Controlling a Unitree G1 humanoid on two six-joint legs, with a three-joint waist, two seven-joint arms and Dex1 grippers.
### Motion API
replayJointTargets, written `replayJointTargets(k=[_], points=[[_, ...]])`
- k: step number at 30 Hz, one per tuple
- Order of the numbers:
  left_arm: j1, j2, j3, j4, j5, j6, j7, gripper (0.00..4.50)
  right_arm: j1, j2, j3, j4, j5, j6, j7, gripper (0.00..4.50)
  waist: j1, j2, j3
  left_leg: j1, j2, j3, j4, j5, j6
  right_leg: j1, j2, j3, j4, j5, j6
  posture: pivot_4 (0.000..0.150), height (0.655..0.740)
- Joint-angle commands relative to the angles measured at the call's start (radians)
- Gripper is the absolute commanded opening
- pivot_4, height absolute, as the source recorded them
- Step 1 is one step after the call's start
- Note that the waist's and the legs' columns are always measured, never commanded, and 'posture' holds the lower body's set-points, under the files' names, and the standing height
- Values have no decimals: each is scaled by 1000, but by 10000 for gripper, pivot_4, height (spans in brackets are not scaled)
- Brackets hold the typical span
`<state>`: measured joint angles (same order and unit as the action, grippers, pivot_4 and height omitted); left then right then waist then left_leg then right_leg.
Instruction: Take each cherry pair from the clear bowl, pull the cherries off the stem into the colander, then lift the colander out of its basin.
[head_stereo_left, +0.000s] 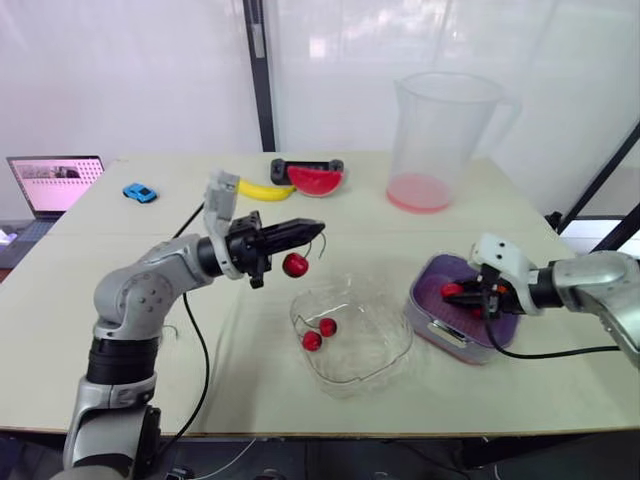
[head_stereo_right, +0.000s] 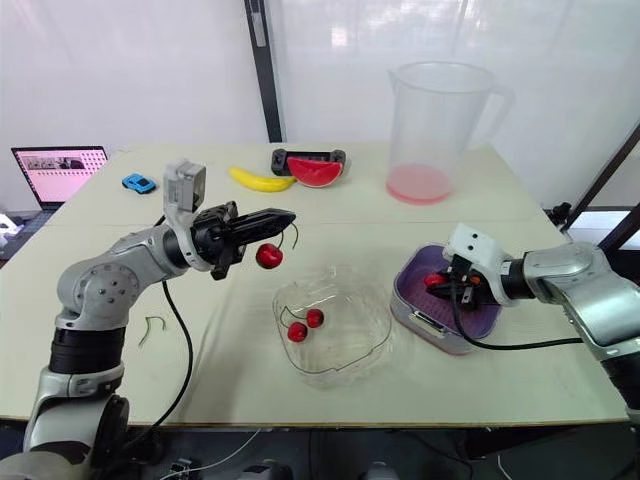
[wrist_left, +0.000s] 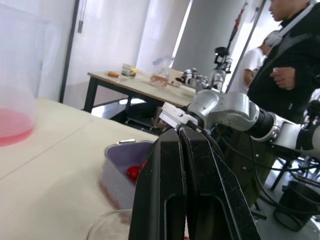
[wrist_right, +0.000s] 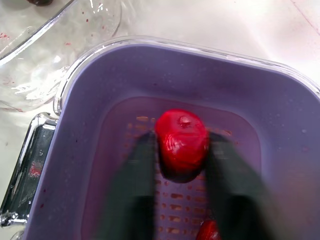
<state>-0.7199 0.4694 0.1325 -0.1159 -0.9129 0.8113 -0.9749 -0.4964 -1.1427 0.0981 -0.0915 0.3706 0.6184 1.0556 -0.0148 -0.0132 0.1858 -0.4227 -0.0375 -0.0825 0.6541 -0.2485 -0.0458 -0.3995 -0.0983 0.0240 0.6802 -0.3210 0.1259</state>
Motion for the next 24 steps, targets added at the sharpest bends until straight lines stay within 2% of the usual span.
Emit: replayJointTargets(k=[1,3,4,10,16,20,24], points=[[-14,27,31,-37,-13,-8,12,0,-10,-9,-57,-37,12,17,25,32026,-1,0,0,0,0,0,0,0,0,0,0,0,0,0,0,1500,7400],[-14,38,36,-39,-19,-5,13,0,-2,-17,-69,-44,12,24,34,41735,-1,0,0,0,0,0,0,0,0,0,0,0,0,0,0,1500,7400],[-13,42,37,-40,-21,-4,14,0,1,-20,-74,-46,12,29,38,44544,-1,0,0,0,0,0,0,0,0,0,0,0,0,0,0,1500,7400],[-9,47,37,-43,-30,-8,27,0,5,-34,-115,-47,19,67,60,44544,-1,0,0,0,0,0,0,0,0,0,0,0,0,0,0,1500,7400],[-5,42,56,-47,-42,-11,62,0,9,-26,-238,-52,86,108,69,44544,-1,0,0,0,0,0,0,0,0,0,0,0,0,0,0,1500,7400],[-2,14,68,-44,-39,-31,91,0,-48,63,-407,-135,318,259,31,44544,-2,0,0,0,0,0,0,0,0,0,0,0,0,0,0,1500,7400],[-2,-29,63,-52,-60,-27,113,0,-56,184,-460,-276,510,389,-85,44544,1,-1,0,0,0,-1,0,0,0,1,0,-1,0,0,0,1500,7400]])
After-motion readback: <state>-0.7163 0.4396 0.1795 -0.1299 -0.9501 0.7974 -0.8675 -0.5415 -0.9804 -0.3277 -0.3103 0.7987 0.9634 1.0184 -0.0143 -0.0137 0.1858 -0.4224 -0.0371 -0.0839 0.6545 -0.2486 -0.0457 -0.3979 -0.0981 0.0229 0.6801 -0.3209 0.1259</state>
